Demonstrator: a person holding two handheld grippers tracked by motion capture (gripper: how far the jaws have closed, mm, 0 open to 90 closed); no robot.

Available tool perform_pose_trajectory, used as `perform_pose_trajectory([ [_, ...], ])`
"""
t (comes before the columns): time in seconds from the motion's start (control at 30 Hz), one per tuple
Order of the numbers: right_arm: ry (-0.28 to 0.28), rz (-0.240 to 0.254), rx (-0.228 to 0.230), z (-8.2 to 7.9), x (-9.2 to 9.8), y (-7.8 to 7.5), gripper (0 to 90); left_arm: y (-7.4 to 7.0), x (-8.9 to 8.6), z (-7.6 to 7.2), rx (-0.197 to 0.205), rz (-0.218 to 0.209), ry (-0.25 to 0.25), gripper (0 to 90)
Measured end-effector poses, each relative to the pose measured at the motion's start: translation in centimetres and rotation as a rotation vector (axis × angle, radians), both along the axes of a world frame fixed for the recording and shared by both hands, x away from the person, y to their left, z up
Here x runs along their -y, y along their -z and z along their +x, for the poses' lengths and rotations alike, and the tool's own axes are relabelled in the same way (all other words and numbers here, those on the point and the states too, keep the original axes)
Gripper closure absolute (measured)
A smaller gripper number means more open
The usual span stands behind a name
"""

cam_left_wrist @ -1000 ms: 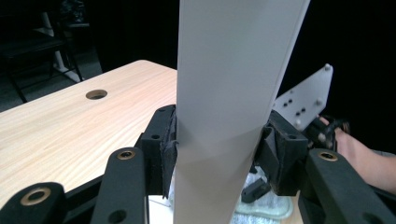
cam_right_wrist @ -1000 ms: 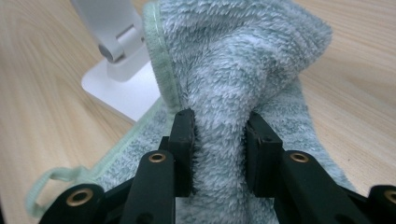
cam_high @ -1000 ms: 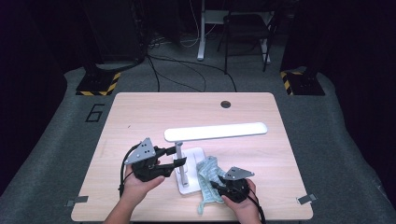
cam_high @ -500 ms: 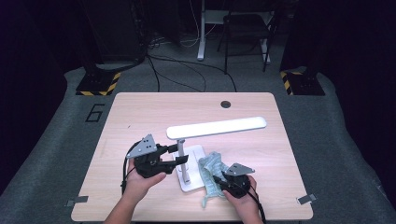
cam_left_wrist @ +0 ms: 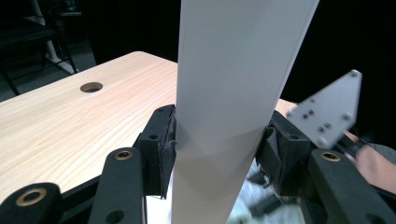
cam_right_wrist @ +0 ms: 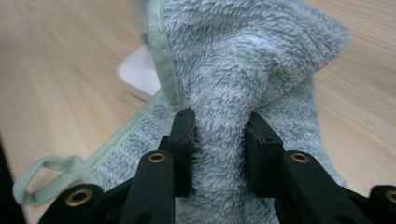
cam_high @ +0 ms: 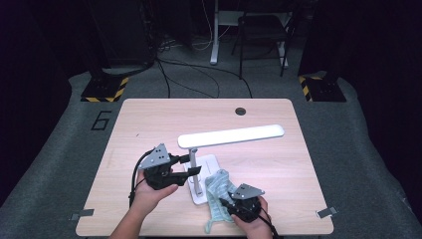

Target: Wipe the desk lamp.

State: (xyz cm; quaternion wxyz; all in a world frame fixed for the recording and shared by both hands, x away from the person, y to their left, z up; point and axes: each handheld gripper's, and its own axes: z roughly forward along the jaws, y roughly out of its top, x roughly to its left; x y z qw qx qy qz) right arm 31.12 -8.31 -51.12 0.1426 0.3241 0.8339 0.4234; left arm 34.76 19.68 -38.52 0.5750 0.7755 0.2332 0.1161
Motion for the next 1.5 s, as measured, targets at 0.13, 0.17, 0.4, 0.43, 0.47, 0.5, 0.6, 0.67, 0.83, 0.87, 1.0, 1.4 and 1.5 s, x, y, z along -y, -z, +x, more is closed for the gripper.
perform_pose_trajectory([
  [0.13,-0.081,-0.005,-0.010,-0.4,-2.1,0.1,69.9,0.1,0.1,-0.1,0.004,-0.006,-0.012,50.4],
  [0.17,-0.106,0.001,-0.020,-0.6,-2.7,0.2,70.0,0.2,0.1,-0.2,0.001,-0.009,-0.019,50.4],
  [0.4,-0.146,-0.047,0.018,-0.6,-4.1,0.7,72.2,0.0,0.1,-0.5,0.016,0.012,0.007,51.1],
  [0.43,-0.137,-0.049,0.010,-0.6,-3.9,0.7,72.7,0.0,0.1,-0.5,0.016,0.010,0.007,51.1],
  [0.47,-0.145,-0.058,0.025,-0.4,-3.7,0.7,72.8,0.1,0.1,-0.4,0.010,0.002,0.006,51.1],
  [0.5,-0.128,-0.049,0.015,-0.3,-3.5,0.8,73.0,0.1,0.1,-0.3,0.010,-0.005,0.005,51.0],
  [0.6,-0.104,-0.073,0.022,-0.2,-2.9,0.7,73.1,0.3,-0.2,0.1,-0.011,-0.024,0.007,50.9],
  [0.67,-0.073,-0.078,0.019,-0.1,-2.5,0.7,73.2,0.3,-0.3,0.2,-0.014,-0.030,0.016,50.7],
  [0.83,-0.019,-0.078,0.009,0.4,-1.0,0.6,73.1,0.3,-0.3,0.2,-0.019,-0.030,0.021,50.6],
  [0.87,-0.017,-0.083,0.010,0.5,-0.8,0.6,73.1,0.3,-0.2,0.2,-0.018,-0.030,0.019,50.7],
  [1.0,0.028,-0.083,0.006,1.1,0.7,0.6,72.9,0.3,-0.2,0.3,-0.011,-0.030,0.022,50.6],
  [1.4,0.166,-0.032,-0.021,1.8,3.1,0.4,71.7,0.4,-0.2,0.3,-0.020,-0.043,0.016,50.4],
  [1.5,0.085,0.048,-0.027,1.0,2.0,-0.4,70.8,0.4,-0.1,0.3,-0.017,-0.041,0.011,50.4],
])
